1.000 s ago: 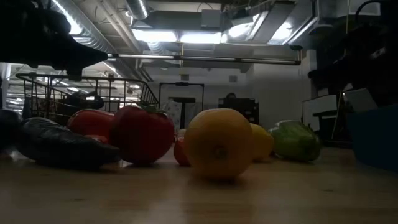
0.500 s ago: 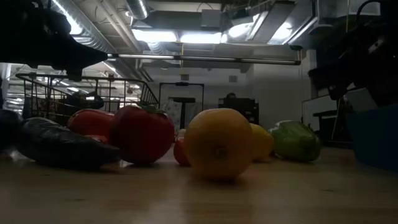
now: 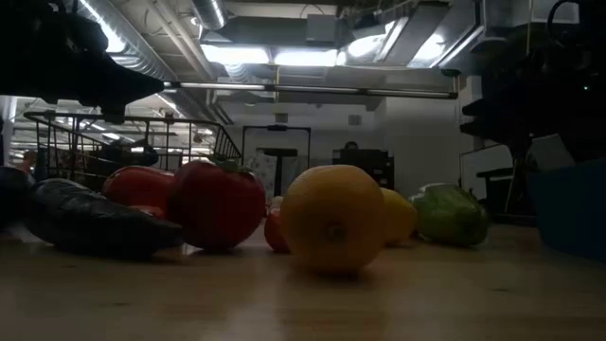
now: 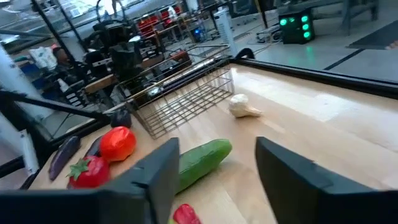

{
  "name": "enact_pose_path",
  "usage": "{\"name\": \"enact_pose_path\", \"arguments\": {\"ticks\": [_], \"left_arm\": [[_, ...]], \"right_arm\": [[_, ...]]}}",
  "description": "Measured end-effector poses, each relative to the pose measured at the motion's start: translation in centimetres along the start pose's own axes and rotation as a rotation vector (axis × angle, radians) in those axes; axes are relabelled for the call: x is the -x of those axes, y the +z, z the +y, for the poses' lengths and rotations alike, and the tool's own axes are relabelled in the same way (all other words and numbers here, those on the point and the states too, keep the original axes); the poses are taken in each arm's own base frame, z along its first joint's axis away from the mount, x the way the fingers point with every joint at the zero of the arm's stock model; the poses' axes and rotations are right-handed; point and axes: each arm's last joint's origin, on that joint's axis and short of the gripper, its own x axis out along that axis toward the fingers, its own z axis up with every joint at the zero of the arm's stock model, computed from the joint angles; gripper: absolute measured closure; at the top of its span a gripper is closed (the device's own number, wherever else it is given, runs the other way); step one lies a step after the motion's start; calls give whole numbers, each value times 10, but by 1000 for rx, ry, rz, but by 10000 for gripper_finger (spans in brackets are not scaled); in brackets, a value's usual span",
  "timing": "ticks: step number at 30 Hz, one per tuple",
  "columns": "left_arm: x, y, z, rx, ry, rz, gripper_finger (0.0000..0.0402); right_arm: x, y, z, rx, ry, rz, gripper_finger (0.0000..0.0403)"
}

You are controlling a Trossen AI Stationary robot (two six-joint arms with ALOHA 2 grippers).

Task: Sort produce into baskets
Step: Put the green chili into the blue bin

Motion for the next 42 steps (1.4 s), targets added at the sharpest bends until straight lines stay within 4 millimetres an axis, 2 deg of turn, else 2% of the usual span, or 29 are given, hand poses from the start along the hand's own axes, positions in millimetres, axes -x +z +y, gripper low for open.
{"name": "enact_pose_path", "arguments": {"ticks": [3, 7, 17, 25, 32, 36, 42], "left_arm": [[0, 0, 0, 0, 0, 0, 396], [0, 0, 0, 0, 0, 0, 396], [0, 0, 0, 0, 0, 0, 396], [0, 0, 0, 0, 0, 0, 396], [0, 0, 0, 0, 0, 0, 396], [0, 0, 0, 0, 0, 0, 396], [0, 0, 0, 0, 0, 0, 396]], "right_arm": [[0, 0, -1, 0, -22, -10, 147], [0, 2, -1, 4, -44, -19, 122], [-1, 37, 14, 131, -51, -32, 122], [-15, 50, 19, 195, -217, 197, 123], [-35, 51, 19, 257, -342, 413, 123], [-51, 47, 12, 260, -408, 519, 123], [-70, 35, -5, 248, -381, 694, 123]]}}
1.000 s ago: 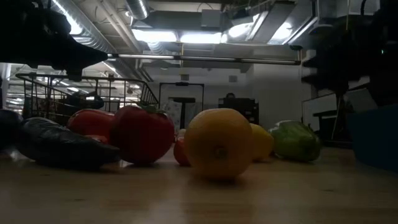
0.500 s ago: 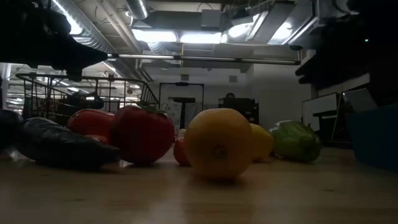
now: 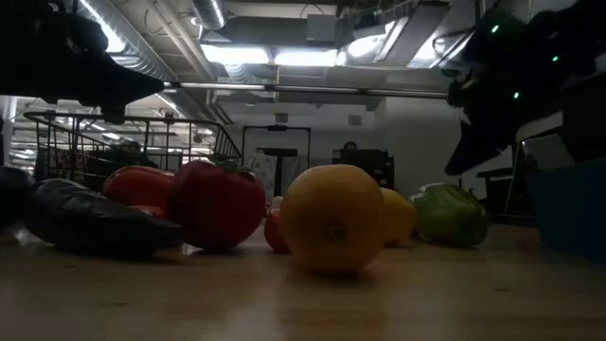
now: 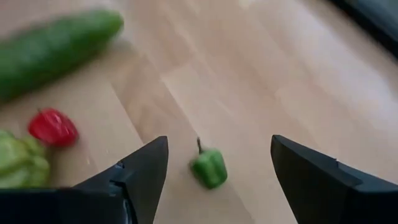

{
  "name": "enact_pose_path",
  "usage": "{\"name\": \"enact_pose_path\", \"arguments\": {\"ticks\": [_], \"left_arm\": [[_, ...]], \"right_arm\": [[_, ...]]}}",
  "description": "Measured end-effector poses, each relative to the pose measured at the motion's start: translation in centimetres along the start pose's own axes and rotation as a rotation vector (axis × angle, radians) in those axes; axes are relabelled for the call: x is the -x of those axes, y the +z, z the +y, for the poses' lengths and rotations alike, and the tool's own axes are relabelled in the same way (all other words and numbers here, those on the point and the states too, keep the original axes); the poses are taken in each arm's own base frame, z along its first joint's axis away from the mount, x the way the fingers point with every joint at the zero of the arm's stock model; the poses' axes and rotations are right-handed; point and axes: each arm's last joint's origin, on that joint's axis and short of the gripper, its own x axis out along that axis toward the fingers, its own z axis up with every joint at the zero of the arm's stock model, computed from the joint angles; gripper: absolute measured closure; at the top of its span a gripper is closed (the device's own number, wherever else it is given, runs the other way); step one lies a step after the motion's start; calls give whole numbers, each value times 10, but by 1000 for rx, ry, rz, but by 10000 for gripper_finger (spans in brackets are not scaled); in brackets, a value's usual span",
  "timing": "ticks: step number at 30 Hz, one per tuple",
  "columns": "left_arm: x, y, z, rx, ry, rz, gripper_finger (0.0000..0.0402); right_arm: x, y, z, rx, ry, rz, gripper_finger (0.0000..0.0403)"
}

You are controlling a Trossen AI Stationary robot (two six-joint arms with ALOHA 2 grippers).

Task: Sort produce into baskets
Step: Put the green chili into the blue bin

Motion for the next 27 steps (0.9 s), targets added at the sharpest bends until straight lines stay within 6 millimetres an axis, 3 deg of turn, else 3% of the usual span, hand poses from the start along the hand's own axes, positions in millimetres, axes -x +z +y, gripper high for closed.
{"name": "enact_pose_path", "arguments": {"ticks": [12, 27], "left_arm": [[0, 0, 0, 0, 0, 0, 396], [0, 0, 0, 0, 0, 0, 396]], "right_arm": [[-34, -9, -11, 111, 19, 195, 123], [-58, -10, -8, 204, 35, 212, 123]]}}
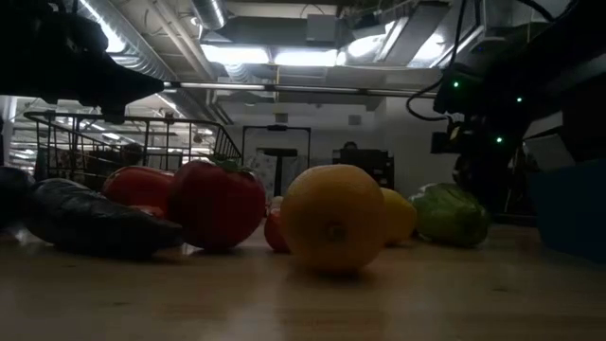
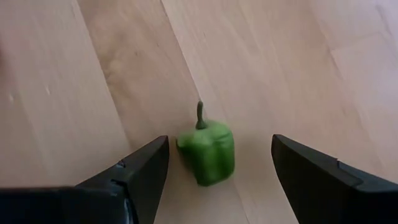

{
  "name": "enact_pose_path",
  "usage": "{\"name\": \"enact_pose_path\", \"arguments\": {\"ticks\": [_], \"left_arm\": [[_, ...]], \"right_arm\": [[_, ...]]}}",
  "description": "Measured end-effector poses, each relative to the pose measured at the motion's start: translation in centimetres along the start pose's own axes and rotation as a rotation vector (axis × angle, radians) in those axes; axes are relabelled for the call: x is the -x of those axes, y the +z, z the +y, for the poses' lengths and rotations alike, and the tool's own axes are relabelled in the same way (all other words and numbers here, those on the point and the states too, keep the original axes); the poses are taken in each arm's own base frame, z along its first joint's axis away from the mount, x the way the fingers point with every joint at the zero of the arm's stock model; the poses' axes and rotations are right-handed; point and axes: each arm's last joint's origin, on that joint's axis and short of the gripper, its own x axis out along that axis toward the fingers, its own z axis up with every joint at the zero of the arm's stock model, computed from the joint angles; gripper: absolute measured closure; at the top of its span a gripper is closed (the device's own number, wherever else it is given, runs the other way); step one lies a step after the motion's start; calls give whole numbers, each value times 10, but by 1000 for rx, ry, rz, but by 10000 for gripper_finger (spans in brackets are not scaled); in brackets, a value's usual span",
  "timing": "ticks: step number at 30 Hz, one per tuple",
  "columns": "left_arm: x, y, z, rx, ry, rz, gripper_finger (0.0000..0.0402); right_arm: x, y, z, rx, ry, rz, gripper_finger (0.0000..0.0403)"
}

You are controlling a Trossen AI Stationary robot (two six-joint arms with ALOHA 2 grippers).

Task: Sort produce into baskets
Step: Put the green chili into the blue bin

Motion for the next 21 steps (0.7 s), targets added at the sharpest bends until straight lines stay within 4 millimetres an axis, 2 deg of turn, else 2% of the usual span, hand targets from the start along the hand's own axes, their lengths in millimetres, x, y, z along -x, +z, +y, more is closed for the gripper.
{"name": "enact_pose_path", "arguments": {"ticks": [6, 9, 21], "left_arm": [[0, 0, 0, 0, 0, 0, 396], [0, 0, 0, 0, 0, 0, 396], [0, 0, 0, 0, 0, 0, 396]], "right_arm": [[-5, -1, 1, 2, 6, 18, 124], [-6, -1, 2, 2, 34, 19, 138], [-5, 2, 2, 2, 56, 21, 282]]}}
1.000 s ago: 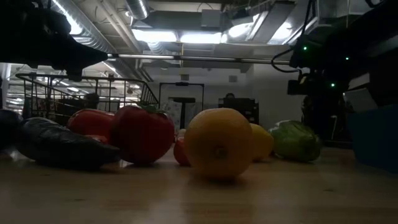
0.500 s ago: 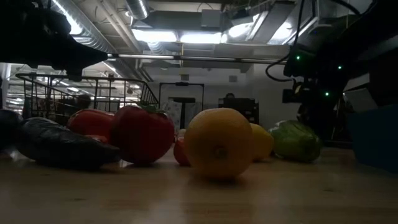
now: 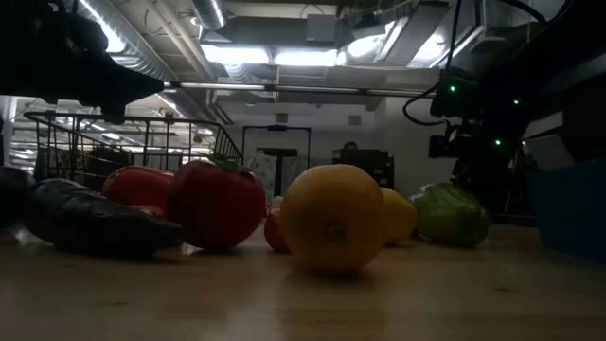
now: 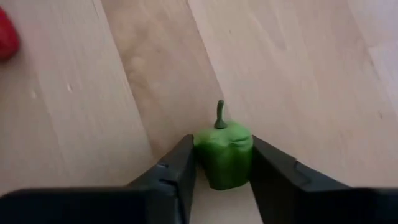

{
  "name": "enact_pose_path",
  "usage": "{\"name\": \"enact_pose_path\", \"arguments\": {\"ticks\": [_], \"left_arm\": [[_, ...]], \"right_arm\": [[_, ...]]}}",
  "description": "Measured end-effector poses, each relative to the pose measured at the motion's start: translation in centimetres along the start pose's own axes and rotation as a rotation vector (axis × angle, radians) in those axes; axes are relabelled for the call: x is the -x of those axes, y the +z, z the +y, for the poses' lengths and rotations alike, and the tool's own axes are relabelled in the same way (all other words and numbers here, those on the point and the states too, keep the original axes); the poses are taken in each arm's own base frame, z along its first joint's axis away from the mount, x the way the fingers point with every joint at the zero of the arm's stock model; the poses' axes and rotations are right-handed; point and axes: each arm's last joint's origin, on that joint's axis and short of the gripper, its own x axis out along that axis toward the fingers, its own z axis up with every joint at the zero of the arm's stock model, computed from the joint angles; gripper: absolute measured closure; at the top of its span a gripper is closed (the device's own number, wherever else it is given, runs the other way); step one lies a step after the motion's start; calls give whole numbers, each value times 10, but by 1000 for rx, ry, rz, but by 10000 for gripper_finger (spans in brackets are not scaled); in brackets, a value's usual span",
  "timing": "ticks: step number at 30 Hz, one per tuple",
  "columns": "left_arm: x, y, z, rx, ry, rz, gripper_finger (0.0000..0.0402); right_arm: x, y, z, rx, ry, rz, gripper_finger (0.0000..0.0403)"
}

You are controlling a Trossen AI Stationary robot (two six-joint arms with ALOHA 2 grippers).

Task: Sort produce into baskets
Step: Put the green chili into the blue bin

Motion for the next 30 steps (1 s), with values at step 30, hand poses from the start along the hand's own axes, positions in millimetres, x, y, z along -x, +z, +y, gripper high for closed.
{"name": "enact_pose_path", "arguments": {"ticks": [30], "left_arm": [[0, 0, 0, 0, 0, 0, 396]], "right_arm": [[99, 57, 83, 64, 645, 346, 304]]}}
